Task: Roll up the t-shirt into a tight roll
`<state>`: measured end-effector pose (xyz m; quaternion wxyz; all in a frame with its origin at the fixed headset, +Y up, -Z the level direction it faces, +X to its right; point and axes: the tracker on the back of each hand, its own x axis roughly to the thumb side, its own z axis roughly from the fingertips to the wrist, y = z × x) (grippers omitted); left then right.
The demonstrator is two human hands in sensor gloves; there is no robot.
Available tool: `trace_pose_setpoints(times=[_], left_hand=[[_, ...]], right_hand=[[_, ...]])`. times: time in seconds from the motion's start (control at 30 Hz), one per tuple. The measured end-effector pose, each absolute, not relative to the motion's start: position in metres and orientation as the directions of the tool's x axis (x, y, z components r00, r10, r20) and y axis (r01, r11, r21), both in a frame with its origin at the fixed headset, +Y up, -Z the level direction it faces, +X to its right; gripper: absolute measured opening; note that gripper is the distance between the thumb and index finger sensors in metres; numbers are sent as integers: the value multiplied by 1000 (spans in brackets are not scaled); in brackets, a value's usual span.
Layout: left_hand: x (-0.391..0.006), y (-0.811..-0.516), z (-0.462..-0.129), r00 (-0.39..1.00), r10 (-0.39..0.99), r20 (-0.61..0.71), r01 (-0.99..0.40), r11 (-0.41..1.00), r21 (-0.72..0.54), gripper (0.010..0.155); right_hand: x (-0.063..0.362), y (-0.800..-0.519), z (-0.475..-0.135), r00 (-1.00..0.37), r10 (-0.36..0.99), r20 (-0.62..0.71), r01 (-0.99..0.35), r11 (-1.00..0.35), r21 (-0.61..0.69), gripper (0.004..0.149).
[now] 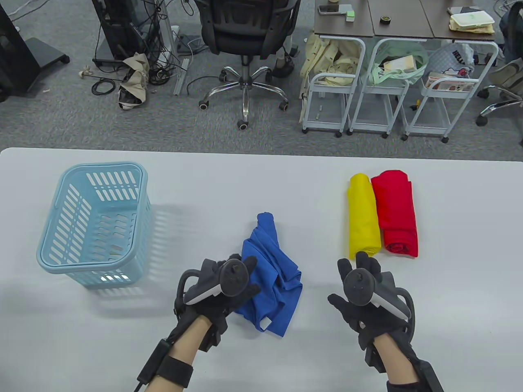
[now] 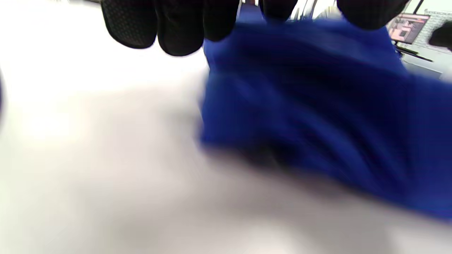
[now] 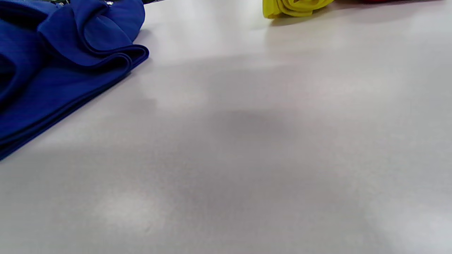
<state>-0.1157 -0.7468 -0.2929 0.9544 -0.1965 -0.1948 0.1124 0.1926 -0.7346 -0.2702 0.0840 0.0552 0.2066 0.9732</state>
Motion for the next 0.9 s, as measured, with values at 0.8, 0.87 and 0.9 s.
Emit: trace_pose_setpoints(times=[0.8, 0.87, 0.9], left_hand=[[-166, -706, -288, 998, -63, 26, 62, 997, 41, 56], [-155, -703, -282, 989, 81, 126, -86, 995, 41, 58], [-142, -707, -280, 969, 141, 204, -146, 989, 7, 57]], right_hand=[[244, -718, -275, -968, -18, -252, -85, -916, 391, 39], [253, -715, -272, -952, -17, -307, -119, -900, 419, 53], [251, -714, -272, -951, -7, -308, -115, -920, 375, 60]])
